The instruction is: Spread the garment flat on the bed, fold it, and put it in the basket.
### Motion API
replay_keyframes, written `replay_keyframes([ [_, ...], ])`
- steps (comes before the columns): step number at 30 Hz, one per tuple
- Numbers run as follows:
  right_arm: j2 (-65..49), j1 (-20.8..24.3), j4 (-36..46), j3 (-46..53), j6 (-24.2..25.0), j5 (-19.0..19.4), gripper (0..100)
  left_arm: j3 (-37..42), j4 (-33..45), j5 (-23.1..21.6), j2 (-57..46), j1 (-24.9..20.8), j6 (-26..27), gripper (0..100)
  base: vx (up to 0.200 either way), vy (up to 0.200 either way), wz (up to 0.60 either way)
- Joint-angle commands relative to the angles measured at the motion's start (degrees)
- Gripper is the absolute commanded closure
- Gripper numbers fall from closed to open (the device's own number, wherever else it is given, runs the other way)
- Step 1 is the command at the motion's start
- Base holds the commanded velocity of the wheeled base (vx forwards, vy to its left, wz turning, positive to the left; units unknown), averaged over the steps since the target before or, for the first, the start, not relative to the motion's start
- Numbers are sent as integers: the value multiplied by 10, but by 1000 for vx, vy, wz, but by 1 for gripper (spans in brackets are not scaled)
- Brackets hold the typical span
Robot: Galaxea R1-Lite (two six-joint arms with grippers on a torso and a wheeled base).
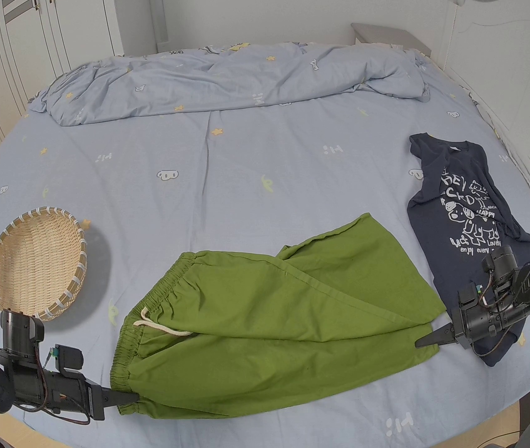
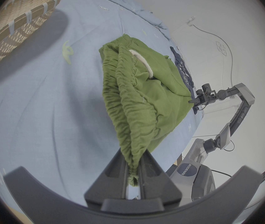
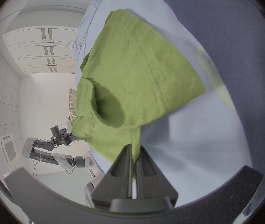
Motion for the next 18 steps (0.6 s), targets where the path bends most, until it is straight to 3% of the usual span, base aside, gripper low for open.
replay_keyframes([
  [1,-90,20,42,19,7,-53,100,-8,0,3,2,18,-3,100,0,0,0],
  [2,-98,26,47,25,6,-74,100,-8,0,3,2,19,-3,100,0,0,0],
  [3,-117,44,50,41,6,-127,100,-9,0,3,0,21,-4,100,0,0,0],
  [5,-137,59,49,62,9,-171,100,-9,1,3,-1,24,-14,100,0,0,0],
  [11,-181,68,46,120,11,-178,100,-12,10,3,1,50,-34,100,0,0,0],
  [18,-178,72,-38,199,12,-178,100,-7,35,4,-2,116,-18,100,0,0,0],
])
